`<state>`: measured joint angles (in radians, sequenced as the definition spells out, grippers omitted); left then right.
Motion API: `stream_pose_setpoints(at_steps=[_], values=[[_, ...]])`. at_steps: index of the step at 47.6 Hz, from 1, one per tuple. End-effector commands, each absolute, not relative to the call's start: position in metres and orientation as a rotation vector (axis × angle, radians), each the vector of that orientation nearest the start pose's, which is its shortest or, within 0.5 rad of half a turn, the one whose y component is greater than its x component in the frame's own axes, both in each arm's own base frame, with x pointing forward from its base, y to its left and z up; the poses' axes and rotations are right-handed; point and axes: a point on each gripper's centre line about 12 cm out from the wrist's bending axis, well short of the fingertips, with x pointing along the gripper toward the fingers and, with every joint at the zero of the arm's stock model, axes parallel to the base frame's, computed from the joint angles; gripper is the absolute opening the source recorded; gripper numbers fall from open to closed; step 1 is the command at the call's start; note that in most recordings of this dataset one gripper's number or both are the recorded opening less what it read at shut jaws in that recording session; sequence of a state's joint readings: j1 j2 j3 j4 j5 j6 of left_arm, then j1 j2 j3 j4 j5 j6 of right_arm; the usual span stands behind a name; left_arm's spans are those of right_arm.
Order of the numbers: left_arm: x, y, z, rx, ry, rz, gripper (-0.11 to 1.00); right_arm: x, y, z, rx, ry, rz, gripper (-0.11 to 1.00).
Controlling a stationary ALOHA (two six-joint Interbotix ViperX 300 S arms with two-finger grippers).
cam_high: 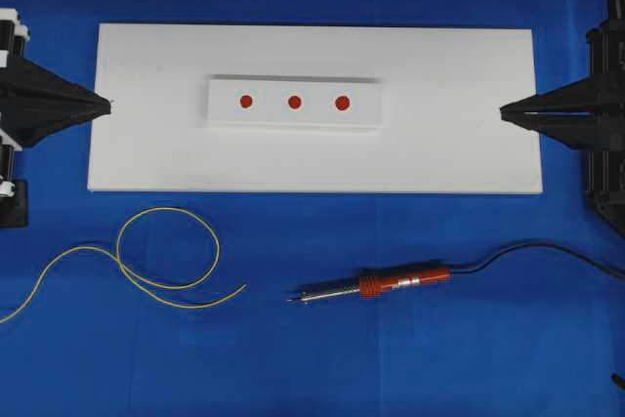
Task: Touch the tip of the soldering iron to the tip of the solder at the mark.
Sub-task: 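Lower left gripper to yellow solder wire, right gripper to red soldering iron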
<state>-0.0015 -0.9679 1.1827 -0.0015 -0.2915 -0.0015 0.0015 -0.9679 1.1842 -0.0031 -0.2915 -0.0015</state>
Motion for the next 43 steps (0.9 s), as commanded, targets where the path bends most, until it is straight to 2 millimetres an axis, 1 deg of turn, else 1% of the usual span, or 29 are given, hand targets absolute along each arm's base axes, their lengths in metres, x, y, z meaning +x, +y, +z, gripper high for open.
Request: stream_pose_setpoints(at_steps=[1,4,7,15,23,27,31,32,34,38,39,40,43], values=[[0.2,-0.005,0.294,-0.012,-0.069,-0.024,0.0,0.201,0.003,0.301,0.01,-0.095,0.013,0.0],[0.2,-0.009,0.293,-0.014,-0.063,-0.044,0.0,0.204,0.007,0.301,0.01,-0.075,0.035,-0.03],[0.2,-0.017,0.293,-0.013,-0.061,-0.084,0.0,0.206,0.011,0.3,0.018,-0.053,0.053,-0.06],[0.199,-0.036,0.29,-0.008,-0.053,-0.181,0.0,0.208,0.023,0.294,0.059,-0.012,0.112,-0.06],[0.204,-0.054,0.277,-0.011,-0.011,-0.259,0.0,0.212,0.045,0.283,0.083,0.033,0.208,-0.05],[0.208,-0.062,0.268,-0.007,0.018,-0.288,0.0,0.215,0.056,0.275,0.084,0.06,0.254,0.0],[0.214,-0.07,0.26,-0.011,0.039,-0.315,0.02,0.219,0.065,0.266,0.095,0.091,0.283,0.13],[0.215,-0.072,0.257,-0.013,0.044,-0.321,0.04,0.22,0.066,0.264,0.098,0.098,0.284,0.18],[0.217,-0.075,0.253,-0.019,0.059,-0.332,0.11,0.222,0.069,0.26,0.107,0.111,0.291,0.28],[0.222,-0.083,0.243,-0.032,0.106,-0.355,0.34,0.228,0.073,0.251,0.116,0.139,0.298,0.52],[0.223,-0.085,0.24,-0.037,0.118,-0.36,0.4,0.229,0.075,0.248,0.115,0.146,0.302,0.59],[0.225,-0.087,0.236,-0.046,0.137,-0.364,0.48,0.231,0.076,0.245,0.113,0.153,0.304,0.66],[0.23,-0.092,0.228,-0.054,0.174,-0.372,0.67,0.234,0.079,0.236,0.111,0.169,0.309,0.83]])
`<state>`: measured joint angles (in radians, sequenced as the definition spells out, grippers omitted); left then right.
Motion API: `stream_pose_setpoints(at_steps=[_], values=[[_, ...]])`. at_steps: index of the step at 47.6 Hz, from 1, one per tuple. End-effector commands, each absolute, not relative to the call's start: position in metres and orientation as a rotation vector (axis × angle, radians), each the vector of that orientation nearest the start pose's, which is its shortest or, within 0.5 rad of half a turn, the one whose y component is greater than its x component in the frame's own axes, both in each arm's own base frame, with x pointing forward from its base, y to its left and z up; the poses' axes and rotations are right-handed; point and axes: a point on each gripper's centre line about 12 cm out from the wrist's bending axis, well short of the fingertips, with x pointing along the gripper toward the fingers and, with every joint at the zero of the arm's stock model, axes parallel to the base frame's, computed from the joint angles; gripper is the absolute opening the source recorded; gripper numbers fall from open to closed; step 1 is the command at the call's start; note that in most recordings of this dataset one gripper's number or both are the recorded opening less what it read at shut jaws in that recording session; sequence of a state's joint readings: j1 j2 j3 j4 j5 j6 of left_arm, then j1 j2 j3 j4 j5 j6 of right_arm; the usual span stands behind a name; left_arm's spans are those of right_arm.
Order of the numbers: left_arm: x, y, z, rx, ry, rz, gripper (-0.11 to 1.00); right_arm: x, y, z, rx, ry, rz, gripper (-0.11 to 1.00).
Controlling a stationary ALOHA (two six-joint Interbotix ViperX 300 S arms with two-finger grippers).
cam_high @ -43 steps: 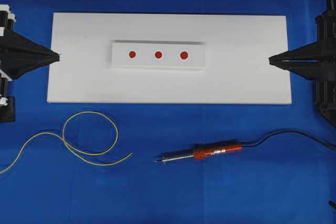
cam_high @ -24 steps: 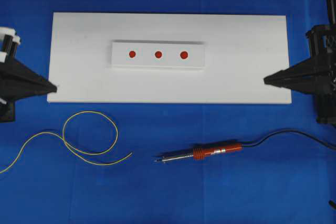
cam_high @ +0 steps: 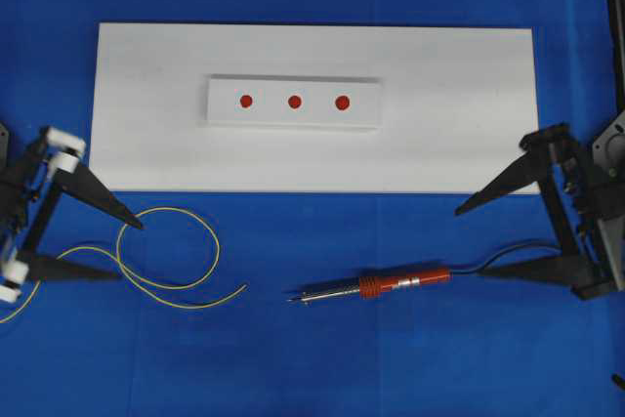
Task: Touch the tip of the soldering iron to the tip of the solder at the mark.
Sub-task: 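Lower left gripper to yellow solder wire, right gripper to red soldering iron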
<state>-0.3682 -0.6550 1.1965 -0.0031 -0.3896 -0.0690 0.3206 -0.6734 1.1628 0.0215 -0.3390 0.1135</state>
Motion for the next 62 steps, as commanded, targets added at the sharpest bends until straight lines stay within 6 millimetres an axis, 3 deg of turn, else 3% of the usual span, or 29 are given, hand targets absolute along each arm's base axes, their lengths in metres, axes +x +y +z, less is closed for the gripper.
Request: stream_pose_setpoints(at_steps=[1,4,9,19,32,41,52,62], values=[[0.231,-0.094,0.225,-0.054,0.186,-0.376,0.72,0.235,0.08,0.233,0.112,0.173,0.311,0.88],[0.237,-0.1,0.215,-0.053,0.222,-0.385,0.83,0.236,0.084,0.224,0.115,0.177,0.32,0.92],[0.245,-0.112,0.201,-0.044,0.25,-0.414,0.78,0.237,0.09,0.205,0.135,0.171,0.332,0.9],[0.26,-0.133,0.166,-0.053,0.318,-0.447,0.79,0.244,0.102,0.172,0.168,0.192,0.325,0.9],[0.265,-0.142,0.115,-0.089,0.43,-0.44,0.78,0.261,0.111,0.124,0.182,0.309,0.245,0.9],[0.268,-0.143,0.088,-0.089,0.468,-0.427,0.77,0.265,0.116,0.102,0.178,0.308,0.214,0.9],[0.267,-0.143,0.077,-0.083,0.496,-0.421,0.77,0.276,0.128,0.083,0.191,0.321,0.211,0.89],[0.266,-0.142,0.076,-0.08,0.506,-0.419,0.76,0.283,0.126,0.066,0.198,0.357,0.148,0.85]])
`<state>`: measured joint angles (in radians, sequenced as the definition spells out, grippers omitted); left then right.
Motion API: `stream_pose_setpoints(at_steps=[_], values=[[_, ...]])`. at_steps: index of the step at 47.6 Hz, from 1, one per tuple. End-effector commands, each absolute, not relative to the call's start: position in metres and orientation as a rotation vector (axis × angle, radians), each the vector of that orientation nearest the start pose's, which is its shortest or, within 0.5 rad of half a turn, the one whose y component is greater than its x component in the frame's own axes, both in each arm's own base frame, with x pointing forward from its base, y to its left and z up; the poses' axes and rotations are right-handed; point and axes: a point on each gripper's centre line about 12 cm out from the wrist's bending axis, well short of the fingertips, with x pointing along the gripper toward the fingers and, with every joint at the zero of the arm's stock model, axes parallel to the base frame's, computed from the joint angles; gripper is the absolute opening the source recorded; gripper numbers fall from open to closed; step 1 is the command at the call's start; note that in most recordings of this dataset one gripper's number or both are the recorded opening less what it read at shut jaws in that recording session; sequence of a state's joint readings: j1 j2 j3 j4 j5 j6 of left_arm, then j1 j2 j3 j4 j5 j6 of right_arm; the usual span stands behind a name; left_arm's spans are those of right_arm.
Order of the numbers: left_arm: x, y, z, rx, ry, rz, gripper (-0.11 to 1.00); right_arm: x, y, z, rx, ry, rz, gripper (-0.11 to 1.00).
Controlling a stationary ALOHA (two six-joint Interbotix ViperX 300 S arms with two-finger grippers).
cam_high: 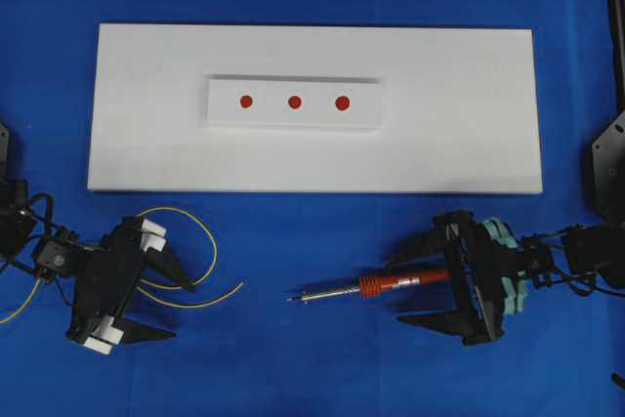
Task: Touch the tip of the soldering iron to the tip of the solder at the mark.
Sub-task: 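Lower left gripper to yellow solder wire, right gripper to red soldering iron, then close the left gripper on the solder wire and the right on the iron handle, then lift both tools and carry them over the board toward the red dots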
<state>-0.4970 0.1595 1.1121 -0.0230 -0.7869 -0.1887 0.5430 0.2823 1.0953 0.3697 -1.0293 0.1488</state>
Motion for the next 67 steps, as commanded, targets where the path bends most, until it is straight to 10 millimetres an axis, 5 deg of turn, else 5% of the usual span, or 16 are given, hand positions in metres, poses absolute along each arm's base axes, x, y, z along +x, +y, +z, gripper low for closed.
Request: stream_pose_setpoints(at_steps=[1,12,24,27,42,67], values=[[0.266,-0.142,0.076,-0.08,0.505,-0.421,0.76,0.283,0.126,0.065,0.199,0.358,0.143,0.85],[0.267,-0.141,0.073,-0.071,0.543,-0.411,0.7,0.28,0.122,0.061,0.186,0.372,0.134,0.74],[0.27,-0.143,0.068,-0.05,0.605,-0.405,0.09,0.282,0.115,0.055,0.166,0.385,0.112,0.15],[0.27,-0.143,0.068,-0.047,0.607,-0.405,0.01,0.283,0.115,0.055,0.163,0.384,0.111,0.06],[0.275,-0.146,0.082,-0.055,0.585,-0.407,0.01,0.285,0.116,0.066,0.176,0.359,0.121,0.06],[0.277,-0.148,0.174,-0.052,0.605,-0.416,0.01,0.289,0.114,0.161,0.159,0.503,0.215,0.06]])
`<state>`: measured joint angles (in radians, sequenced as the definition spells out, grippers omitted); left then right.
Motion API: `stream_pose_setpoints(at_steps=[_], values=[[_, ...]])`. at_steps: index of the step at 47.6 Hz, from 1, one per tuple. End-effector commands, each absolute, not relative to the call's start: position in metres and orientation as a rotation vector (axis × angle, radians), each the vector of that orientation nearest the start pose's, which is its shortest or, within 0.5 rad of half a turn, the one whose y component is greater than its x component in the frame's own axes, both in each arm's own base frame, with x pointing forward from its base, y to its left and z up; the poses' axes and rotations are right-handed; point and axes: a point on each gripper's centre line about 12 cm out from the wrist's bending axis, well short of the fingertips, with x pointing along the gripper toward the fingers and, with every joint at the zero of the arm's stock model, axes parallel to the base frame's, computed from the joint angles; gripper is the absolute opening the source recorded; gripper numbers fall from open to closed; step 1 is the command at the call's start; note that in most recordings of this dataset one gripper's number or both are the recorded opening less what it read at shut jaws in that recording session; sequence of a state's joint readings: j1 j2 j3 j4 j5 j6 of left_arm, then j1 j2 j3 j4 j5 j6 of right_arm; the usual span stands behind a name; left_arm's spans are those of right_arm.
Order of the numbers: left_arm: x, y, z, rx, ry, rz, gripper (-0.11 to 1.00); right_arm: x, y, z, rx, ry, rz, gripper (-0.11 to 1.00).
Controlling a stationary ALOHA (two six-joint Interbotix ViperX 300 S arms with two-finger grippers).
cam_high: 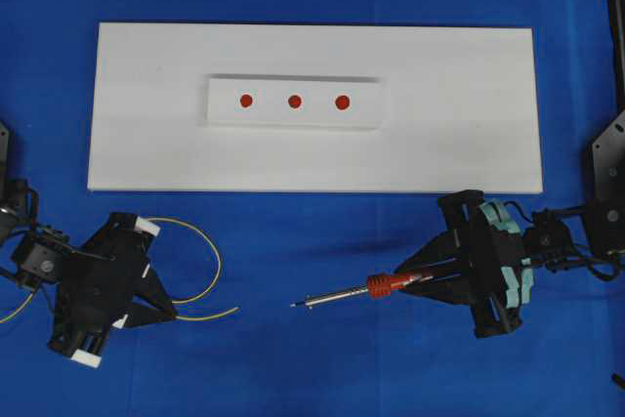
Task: Touch the tip of the soldering iron to the tip of the solder at the mark.
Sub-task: 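Lift both tools and carry them over the board toward the red dots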
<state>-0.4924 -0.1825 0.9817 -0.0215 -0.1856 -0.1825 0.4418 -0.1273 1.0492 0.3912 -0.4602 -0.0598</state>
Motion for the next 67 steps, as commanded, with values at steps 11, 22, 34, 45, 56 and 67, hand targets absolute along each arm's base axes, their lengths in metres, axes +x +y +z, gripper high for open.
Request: stream_pose_setpoints(at_steps=[11,22,34,45,56,67], values=[[0.279,-0.149,0.188,-0.04,0.628,-0.416,0.01,0.29,0.111,0.179,0.174,0.562,0.234,0.06],[0.286,-0.143,0.192,-0.05,0.624,-0.39,0.01,0.294,0.105,0.182,0.184,0.571,0.215,0.06],[0.311,-0.094,0.194,-0.072,0.703,-0.219,0.01,0.306,0.057,0.185,0.227,0.673,0.087,0.06],[0.325,-0.042,0.192,-0.11,0.772,-0.057,0.01,0.311,-0.002,0.188,0.236,0.769,-0.054,0.06],[0.33,0.006,0.195,-0.114,0.762,0.06,0.01,0.308,-0.042,0.19,0.205,0.81,-0.145,0.06],[0.339,0.03,0.2,-0.076,0.748,0.102,0.01,0.304,-0.066,0.191,0.189,0.813,-0.207,0.06]])
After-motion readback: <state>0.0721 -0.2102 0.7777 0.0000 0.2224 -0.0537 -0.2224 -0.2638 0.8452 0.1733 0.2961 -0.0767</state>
